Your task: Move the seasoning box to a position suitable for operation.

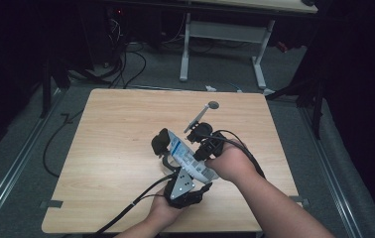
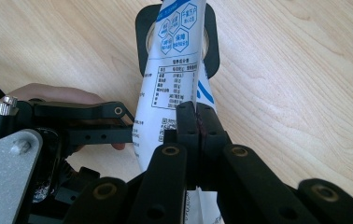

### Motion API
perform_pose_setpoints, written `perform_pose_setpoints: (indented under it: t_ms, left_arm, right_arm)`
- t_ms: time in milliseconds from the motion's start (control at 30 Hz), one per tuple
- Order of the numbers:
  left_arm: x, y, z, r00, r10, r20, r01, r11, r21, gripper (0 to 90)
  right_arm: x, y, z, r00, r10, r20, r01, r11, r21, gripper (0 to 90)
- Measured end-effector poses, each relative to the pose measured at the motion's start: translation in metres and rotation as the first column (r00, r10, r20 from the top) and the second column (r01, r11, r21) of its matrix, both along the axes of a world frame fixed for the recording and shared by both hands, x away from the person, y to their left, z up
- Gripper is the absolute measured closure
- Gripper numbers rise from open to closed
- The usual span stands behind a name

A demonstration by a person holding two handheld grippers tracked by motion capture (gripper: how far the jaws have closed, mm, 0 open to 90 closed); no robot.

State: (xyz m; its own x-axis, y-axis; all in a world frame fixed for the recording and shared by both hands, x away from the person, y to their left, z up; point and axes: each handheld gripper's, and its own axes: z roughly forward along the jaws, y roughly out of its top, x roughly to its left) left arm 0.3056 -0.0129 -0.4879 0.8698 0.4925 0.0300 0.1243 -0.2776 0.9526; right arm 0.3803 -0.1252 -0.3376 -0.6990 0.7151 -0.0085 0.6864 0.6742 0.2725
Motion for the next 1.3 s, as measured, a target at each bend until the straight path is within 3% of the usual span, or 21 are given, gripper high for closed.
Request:
perform_pose_setpoints:
  t_ms: [1300]
  left_arm:
    - [0.0034, -0.0013, 0.0014, 1.0, -0.007, -0.004, 0.007, 1.0, -0.004, 51.8]
  right_arm:
    - [0.003, 0.0015, 0.0006, 1.0, 0.002, 0.005, -0.002, 1.0, -0.011, 90.0]
